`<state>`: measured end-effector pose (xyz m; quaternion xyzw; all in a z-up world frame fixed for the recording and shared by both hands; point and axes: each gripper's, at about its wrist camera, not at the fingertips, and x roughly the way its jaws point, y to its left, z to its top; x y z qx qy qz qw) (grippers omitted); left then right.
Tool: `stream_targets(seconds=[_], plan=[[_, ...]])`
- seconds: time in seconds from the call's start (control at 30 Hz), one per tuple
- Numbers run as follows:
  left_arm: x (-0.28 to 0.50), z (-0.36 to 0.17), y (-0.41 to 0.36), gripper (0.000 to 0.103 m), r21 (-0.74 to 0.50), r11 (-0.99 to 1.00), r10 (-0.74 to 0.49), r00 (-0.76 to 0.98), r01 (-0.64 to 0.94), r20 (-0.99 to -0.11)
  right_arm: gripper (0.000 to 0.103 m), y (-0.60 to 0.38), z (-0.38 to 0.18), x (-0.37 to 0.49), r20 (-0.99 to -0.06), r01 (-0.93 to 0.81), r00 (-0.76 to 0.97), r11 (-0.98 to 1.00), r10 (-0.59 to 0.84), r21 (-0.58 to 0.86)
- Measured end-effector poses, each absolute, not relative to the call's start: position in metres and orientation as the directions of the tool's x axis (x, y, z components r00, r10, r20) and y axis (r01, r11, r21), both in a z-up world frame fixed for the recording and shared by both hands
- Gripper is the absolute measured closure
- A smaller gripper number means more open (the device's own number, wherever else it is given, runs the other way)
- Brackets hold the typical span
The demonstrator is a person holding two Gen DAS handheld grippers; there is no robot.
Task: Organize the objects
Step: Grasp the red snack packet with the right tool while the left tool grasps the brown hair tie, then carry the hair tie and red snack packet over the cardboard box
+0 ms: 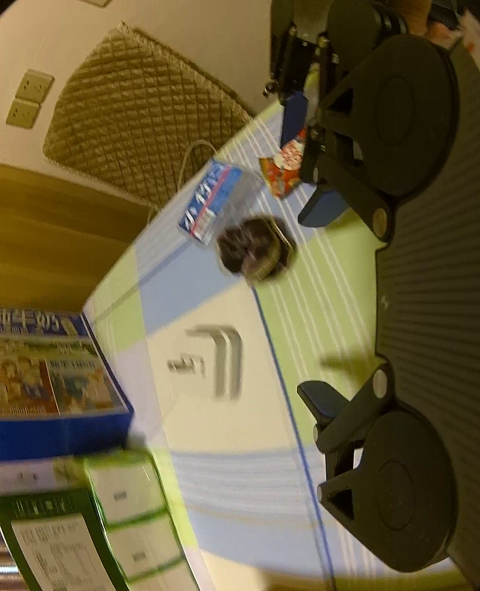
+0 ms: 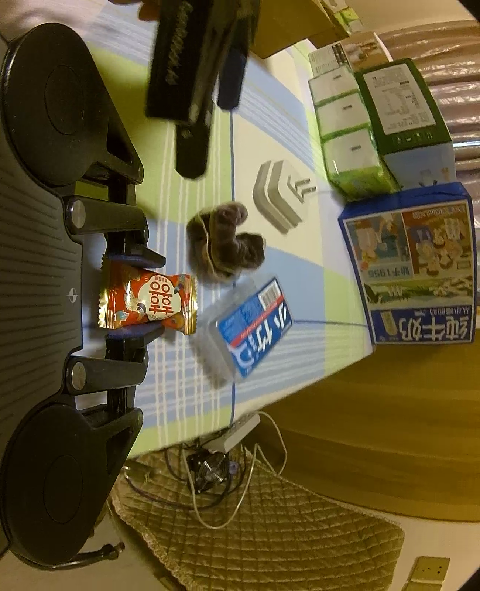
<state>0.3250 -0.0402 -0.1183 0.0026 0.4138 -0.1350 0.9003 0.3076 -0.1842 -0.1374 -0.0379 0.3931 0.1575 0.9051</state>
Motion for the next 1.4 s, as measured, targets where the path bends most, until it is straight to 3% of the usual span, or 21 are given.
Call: stream_targets(seconds=[0.4, 0.5, 0.57, 0.63, 1.4], plan=[[0.353, -0.141, -0.081, 0.047, -0.064, 0.921, -0.311, 0.625, 0.384, -0.716, 0.074, -0.209, -0.142, 0.306, -0.731, -0.273, 0.640, 0.959, 0.237, 0.072], [0.359, -0.143, -0.083, 0.060, -0.076, 0.920, -0.319, 0.624, 0.384, -0.713, 0.074, -0.210, -0.142, 0.306, -0.733, -0.265, 0.638, 0.961, 0.237, 0.080], [0.360, -0.143, -0.085, 0.077, -0.086, 0.915, -0.332, 0.616, 0.393, -0.715, 0.074, -0.210, -0.142, 0.305, -0.733, -0.261, 0.637, 0.961, 0.238, 0.085], [0.356, -0.140, -0.084, 0.082, -0.095, 0.915, -0.336, 0.612, 0.391, -0.716, 0.074, -0.211, -0.141, 0.304, -0.730, -0.260, 0.639, 0.961, 0.242, 0.091], [0.219, -0.085, -0.003, 0.084, -0.106, 0.977, -0.197, 0.606, 0.183, -0.771, 0.074, -0.171, -0.087, 0.246, -0.727, -0.317, 0.600, 0.934, 0.334, 0.166]])
